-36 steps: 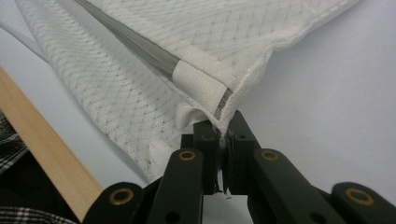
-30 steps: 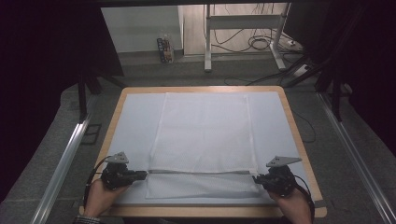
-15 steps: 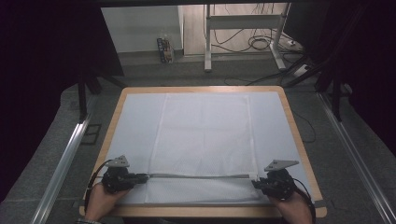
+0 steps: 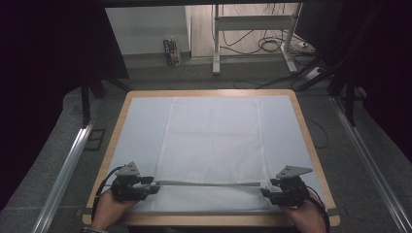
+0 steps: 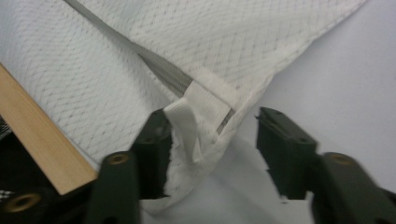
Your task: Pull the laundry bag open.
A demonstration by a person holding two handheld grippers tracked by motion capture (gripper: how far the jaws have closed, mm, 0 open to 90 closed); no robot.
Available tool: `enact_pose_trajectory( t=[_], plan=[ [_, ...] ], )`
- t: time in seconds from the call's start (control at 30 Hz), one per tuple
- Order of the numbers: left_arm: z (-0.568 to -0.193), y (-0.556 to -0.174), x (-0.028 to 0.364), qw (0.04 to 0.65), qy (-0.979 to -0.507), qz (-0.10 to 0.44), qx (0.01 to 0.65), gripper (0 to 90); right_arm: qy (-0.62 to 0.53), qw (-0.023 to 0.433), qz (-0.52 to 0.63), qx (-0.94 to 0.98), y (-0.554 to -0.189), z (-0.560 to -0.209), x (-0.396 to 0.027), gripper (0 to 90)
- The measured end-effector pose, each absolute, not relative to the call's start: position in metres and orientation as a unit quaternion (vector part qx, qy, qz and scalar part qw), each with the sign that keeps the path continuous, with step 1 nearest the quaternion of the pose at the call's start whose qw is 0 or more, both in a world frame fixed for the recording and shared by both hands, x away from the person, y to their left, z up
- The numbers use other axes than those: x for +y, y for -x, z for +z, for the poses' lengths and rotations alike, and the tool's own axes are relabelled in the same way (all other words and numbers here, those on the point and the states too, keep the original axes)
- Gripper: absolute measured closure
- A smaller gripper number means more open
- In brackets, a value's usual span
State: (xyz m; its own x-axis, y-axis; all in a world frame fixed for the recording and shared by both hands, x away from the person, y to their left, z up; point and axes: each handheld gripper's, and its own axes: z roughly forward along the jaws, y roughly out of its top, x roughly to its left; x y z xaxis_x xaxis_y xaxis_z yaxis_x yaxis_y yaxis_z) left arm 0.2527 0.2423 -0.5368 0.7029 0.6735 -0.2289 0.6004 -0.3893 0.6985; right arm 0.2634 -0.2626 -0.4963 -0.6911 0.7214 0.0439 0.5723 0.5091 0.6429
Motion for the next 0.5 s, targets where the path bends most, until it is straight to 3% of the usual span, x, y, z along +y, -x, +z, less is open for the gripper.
enact_pose_trajectory(
  t=[0.2, 0.27, 0.5],
  plan=[
    [-0.537, -0.253, 0.238, 0.388, -0.832, 0.073, 0.389, 19.1, -0.378, 0.127, 0.339, 0.852, -0.268, -0.497, -0.266, 20.6],
    [-0.535, -0.253, 0.237, 0.391, -0.829, 0.079, 0.391, 12.4, -0.379, 0.130, 0.347, 0.848, -0.268, -0.495, -0.267, 18.4],
    [-0.531, -0.243, 0.232, 0.383, -0.830, 0.107, 0.390, 3.8, -0.366, 0.156, 0.360, 0.844, -0.262, -0.490, -0.264, 10.3]
  ],
)
